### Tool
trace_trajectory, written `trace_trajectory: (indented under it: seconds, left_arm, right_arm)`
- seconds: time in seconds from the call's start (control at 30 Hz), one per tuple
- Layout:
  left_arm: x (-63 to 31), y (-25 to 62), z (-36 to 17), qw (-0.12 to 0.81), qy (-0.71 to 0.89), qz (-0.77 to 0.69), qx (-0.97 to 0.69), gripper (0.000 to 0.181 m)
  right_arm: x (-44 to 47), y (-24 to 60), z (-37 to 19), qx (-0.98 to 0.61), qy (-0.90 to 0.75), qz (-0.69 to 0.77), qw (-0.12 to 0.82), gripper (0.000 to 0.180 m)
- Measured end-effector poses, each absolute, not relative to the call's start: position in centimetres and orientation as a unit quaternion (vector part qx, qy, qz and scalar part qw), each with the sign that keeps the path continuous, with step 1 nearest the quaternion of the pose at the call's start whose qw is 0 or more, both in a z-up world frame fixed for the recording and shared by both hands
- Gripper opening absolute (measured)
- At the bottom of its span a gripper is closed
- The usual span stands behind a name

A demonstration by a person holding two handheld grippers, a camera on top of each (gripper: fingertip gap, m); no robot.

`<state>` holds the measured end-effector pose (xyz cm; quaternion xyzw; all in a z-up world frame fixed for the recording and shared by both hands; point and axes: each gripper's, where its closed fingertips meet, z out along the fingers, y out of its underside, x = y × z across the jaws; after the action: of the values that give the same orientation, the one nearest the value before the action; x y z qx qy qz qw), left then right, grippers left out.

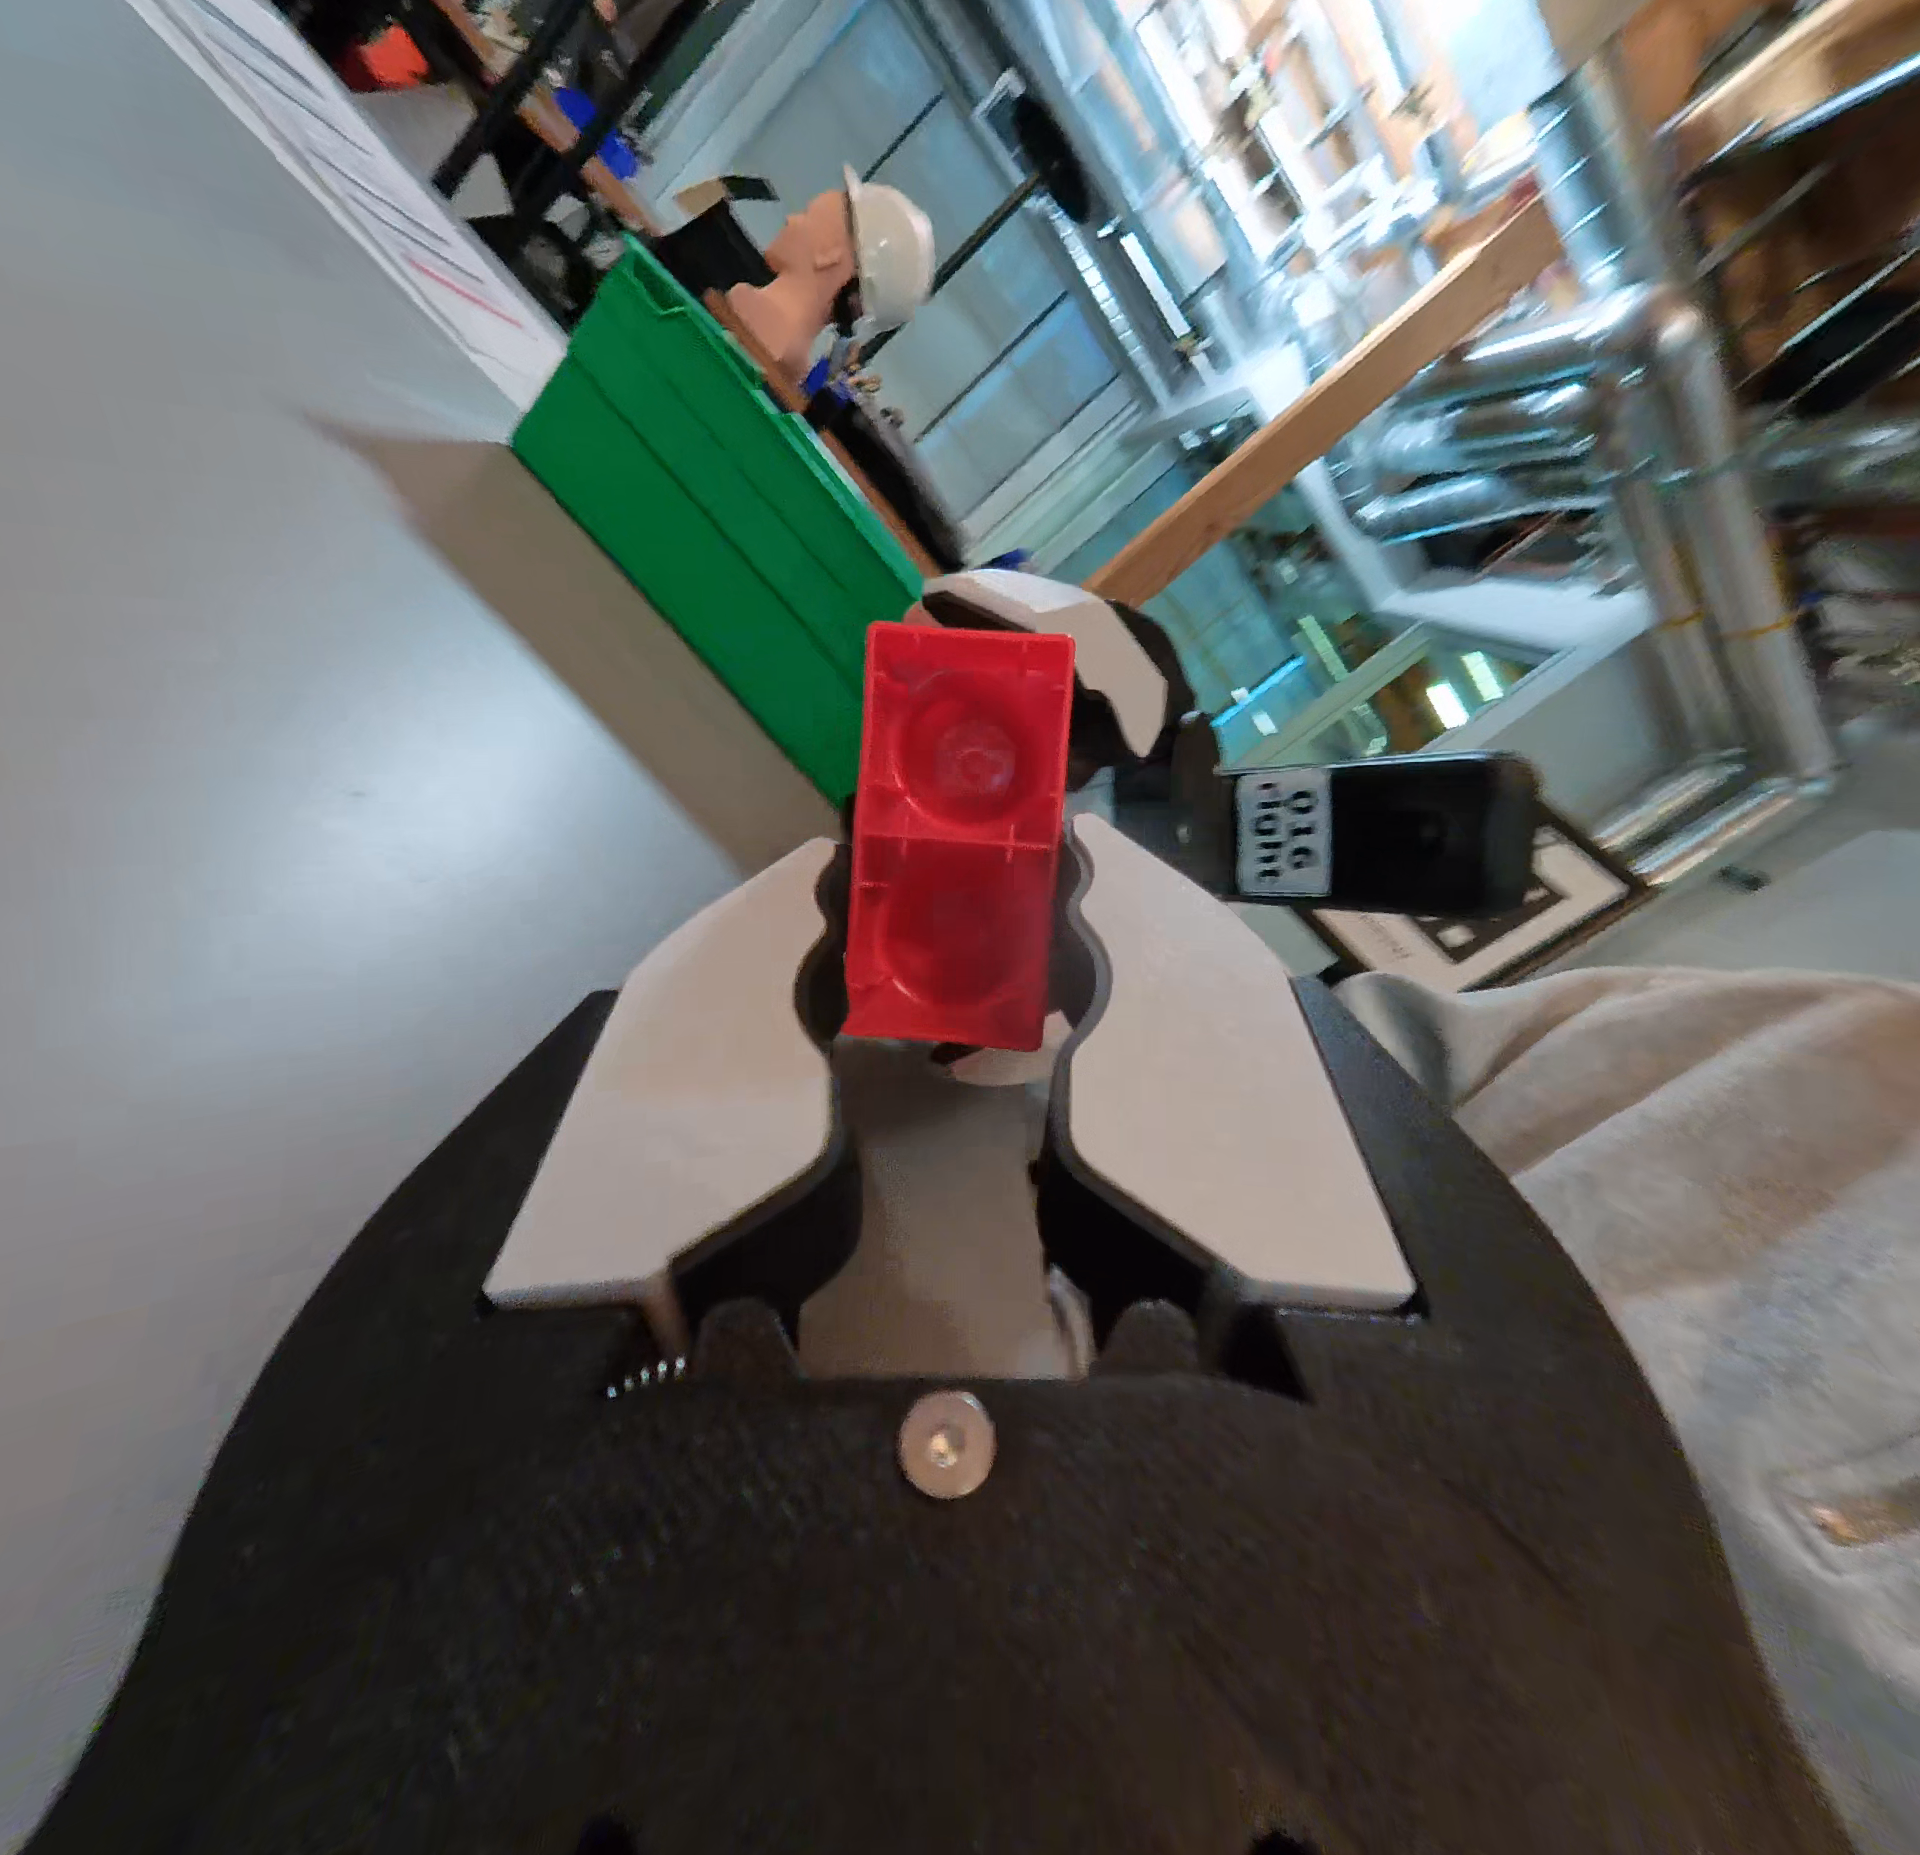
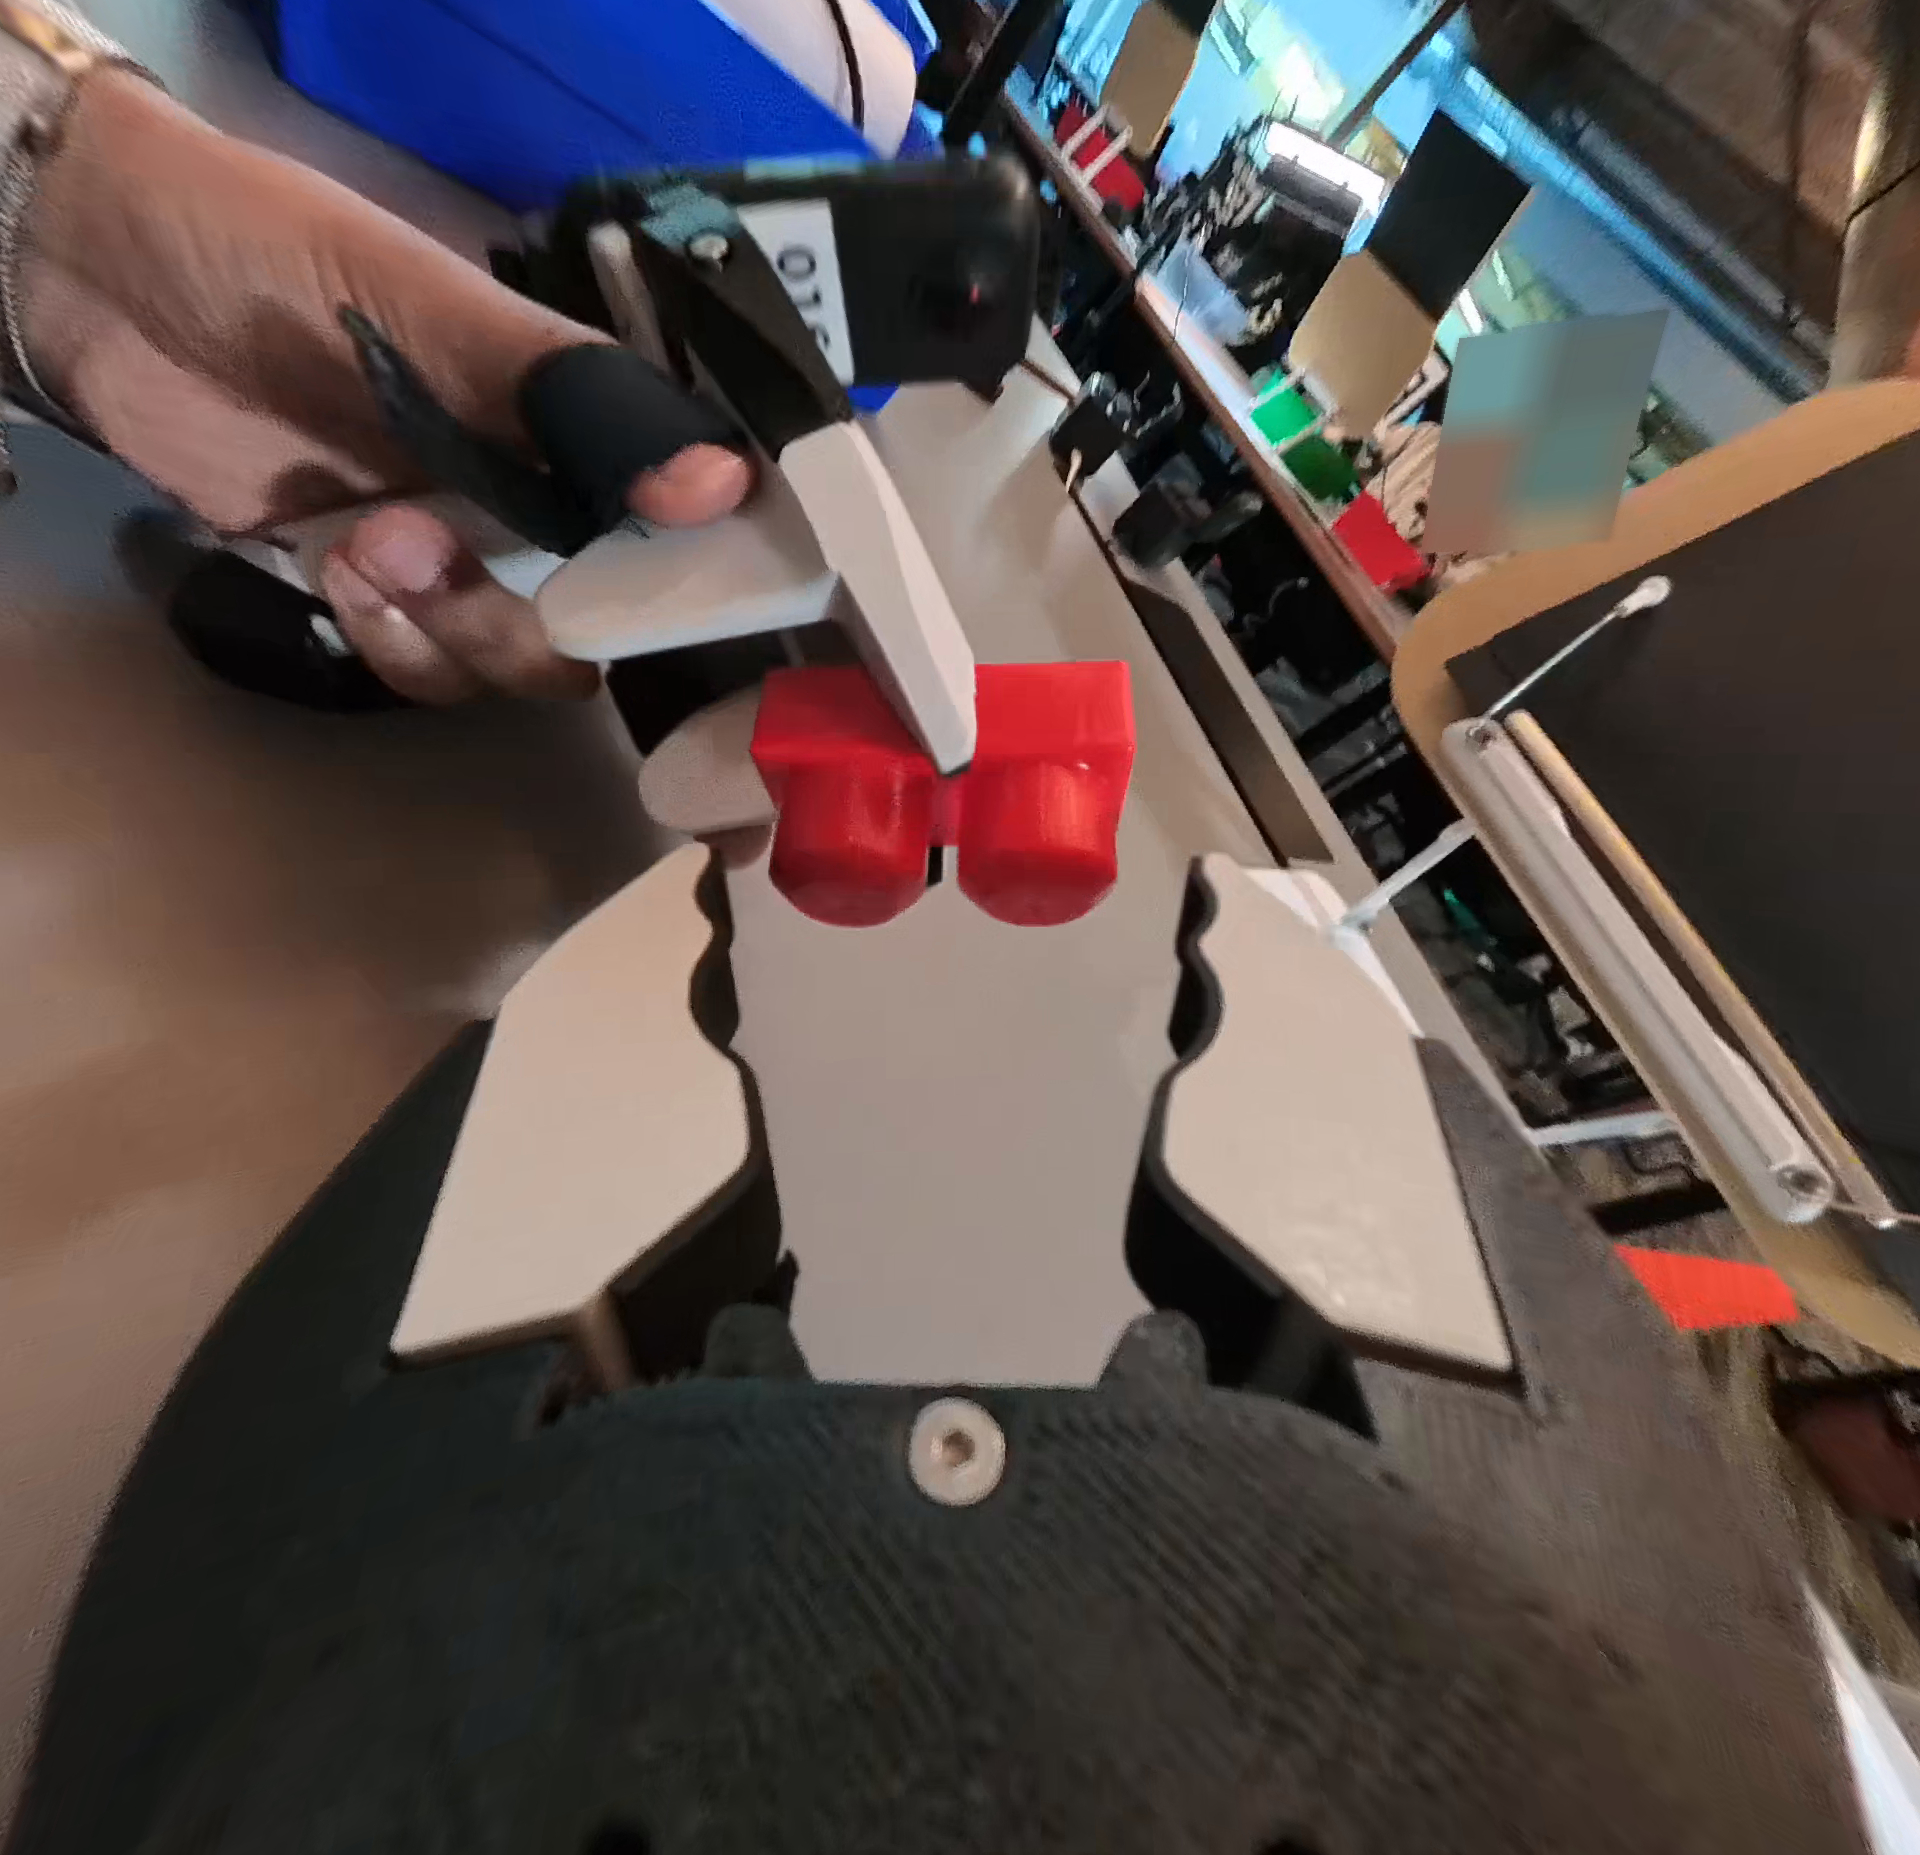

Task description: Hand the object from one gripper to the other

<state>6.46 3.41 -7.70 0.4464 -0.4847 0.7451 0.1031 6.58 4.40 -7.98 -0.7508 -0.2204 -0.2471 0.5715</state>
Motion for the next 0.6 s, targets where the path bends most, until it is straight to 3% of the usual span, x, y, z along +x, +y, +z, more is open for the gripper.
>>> trace_trajectory:
  seconds: [0.1,0.27,0.47,0.6]
  left_arm:
    - [5.8,2.9,-6.9,0.172,-0.453,0.764,0.426,0.038]
    - [5.1,2.3,-6.0,0.255,-0.408,0.779,0.401,0.038]
    - [4.9,2.2,-5.7,0.278,-0.397,0.782,0.391,0.038]
    - [4.8,2.2,-5.6,0.283,-0.395,0.784,0.387,0.038]
  right_arm:
    - [5.9,4.3,-7.0,-0.727,-0.229,-0.230,0.605,0.090]
    - [4.9,4.0,-5.6,-0.703,-0.239,-0.207,0.637,0.083]
    - [4.3,3.8,-5.3,-0.696,-0.249,-0.197,0.644,0.065]
    - [4.2,3.8,-5.2,-0.700,-0.246,-0.194,0.641,0.065]
